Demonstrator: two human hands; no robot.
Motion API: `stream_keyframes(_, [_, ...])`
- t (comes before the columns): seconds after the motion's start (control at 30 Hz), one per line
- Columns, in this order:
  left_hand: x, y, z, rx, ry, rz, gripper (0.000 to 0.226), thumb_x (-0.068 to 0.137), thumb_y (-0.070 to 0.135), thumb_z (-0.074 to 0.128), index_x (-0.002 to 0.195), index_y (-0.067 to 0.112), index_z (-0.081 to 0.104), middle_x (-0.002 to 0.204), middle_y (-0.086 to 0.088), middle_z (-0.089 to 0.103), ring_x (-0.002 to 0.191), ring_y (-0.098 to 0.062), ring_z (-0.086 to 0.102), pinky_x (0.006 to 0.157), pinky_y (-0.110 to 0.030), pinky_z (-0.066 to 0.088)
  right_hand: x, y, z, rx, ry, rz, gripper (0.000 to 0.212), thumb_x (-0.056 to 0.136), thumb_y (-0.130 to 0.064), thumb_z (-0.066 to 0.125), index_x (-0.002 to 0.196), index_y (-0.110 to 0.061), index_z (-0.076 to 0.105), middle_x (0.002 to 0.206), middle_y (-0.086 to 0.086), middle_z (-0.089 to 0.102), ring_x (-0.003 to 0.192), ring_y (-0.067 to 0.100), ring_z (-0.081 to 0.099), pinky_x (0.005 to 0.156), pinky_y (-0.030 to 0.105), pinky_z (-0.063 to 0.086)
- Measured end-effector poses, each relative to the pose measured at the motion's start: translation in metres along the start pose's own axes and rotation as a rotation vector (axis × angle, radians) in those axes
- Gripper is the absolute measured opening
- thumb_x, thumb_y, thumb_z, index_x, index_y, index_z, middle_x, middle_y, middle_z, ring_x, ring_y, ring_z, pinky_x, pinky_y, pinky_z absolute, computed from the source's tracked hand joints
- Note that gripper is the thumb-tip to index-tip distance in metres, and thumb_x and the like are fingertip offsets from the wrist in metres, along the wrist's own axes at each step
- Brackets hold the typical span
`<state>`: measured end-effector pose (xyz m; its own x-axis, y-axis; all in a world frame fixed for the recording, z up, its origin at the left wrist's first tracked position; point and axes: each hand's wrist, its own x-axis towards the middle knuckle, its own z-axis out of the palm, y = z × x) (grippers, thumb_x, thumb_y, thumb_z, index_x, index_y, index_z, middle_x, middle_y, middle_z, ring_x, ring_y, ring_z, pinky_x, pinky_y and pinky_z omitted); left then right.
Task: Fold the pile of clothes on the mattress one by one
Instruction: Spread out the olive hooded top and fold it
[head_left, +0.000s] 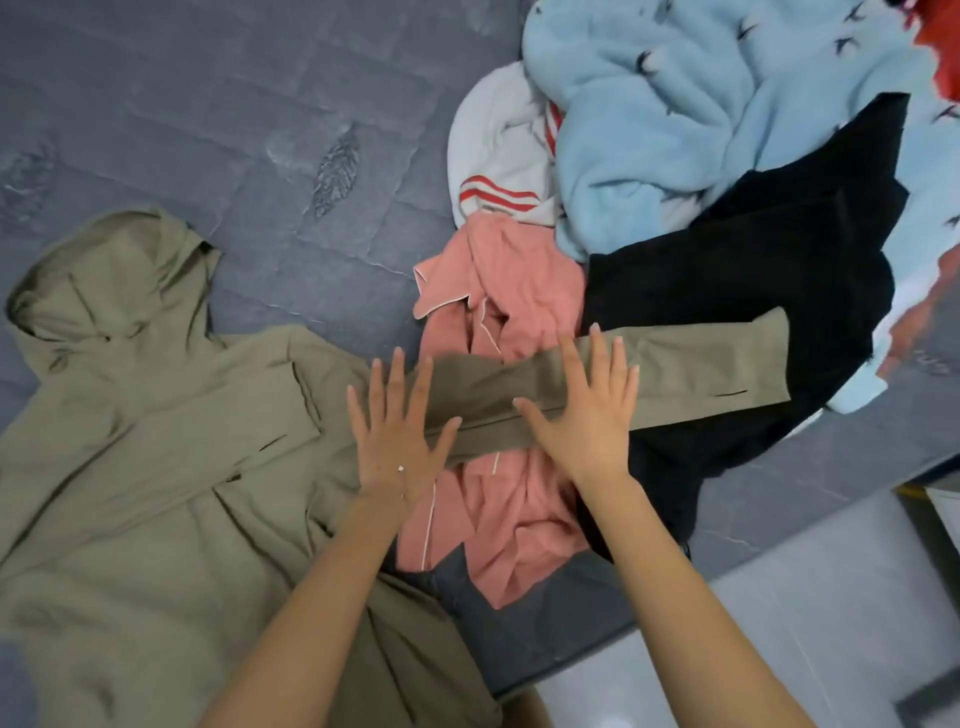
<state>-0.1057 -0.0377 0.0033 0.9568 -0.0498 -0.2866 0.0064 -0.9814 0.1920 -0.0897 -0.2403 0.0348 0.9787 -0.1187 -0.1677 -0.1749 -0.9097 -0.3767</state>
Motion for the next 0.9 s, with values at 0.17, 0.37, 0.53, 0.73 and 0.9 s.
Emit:
stream_keyframes(0.17, [0.02,0.049,0.001,-0.043,-0.011,0.08,0.075,0.089,0.059,0.024,0.149,0.015,0.03,0.157,-0.017,0.021,0.146,-0.036,0.015,0.116,-0.059,0.003,0.016,0.052,-0.033,0.008,0.054,0.123,0.089,0.083,-0.053,0.065,0.153,-0.027,0.017,0.161,0.01,0.008,0.149,0.032,-0.001,0.117,0.052,-0.002])
stream_keyframes(0.37, [0.025,0.092,0.006,-0.283,-0.022,0.101,0.06,0.095,0.041,0.05,0.148,0.017,0.033,0.154,-0.013,0.029,0.141,-0.035,0.026,0.116,-0.05,0.016,0.023,0.09,-0.061,-0.073,0.183,0.225,0.083,0.084,-0.033,0.07,0.152,-0.024,0.023,0.161,0.013,0.008,0.148,0.036,0.0,0.117,0.053,-0.002])
stream_keyframes(0.53, [0.017,0.1,0.004,-0.521,-0.019,0.21,0.044,0.096,0.018,0.053,0.139,0.01,0.046,0.139,-0.01,0.05,0.127,-0.027,0.047,0.109,-0.041,0.034,0.031,0.107,-0.076,0.004,0.255,0.366,0.057,0.088,-0.019,0.064,0.14,-0.019,0.043,0.132,0.012,0.049,0.123,0.031,0.044,0.108,0.046,0.025])
stream_keyframes(0.73, [0.009,0.1,-0.011,-1.021,-0.161,0.01,0.028,0.098,0.015,0.052,0.126,0.017,0.054,0.119,-0.005,0.061,0.103,-0.006,0.058,0.088,-0.01,0.043,0.024,0.063,-0.066,0.183,0.156,0.306,0.017,0.086,-0.026,0.068,0.081,-0.012,0.06,0.077,-0.003,0.059,0.078,0.02,0.057,0.087,0.037,0.038])
stream_keyframes(0.9, [0.008,0.081,-0.025,-1.416,-0.342,-0.251,0.032,0.102,0.029,0.039,0.121,0.013,0.059,0.113,-0.008,0.067,0.099,-0.019,0.066,0.08,-0.022,0.054,0.003,-0.01,-0.037,0.507,0.055,0.233,0.025,0.085,-0.02,0.072,0.068,-0.015,0.054,0.062,-0.012,0.049,0.062,0.007,0.052,0.077,0.022,0.045])
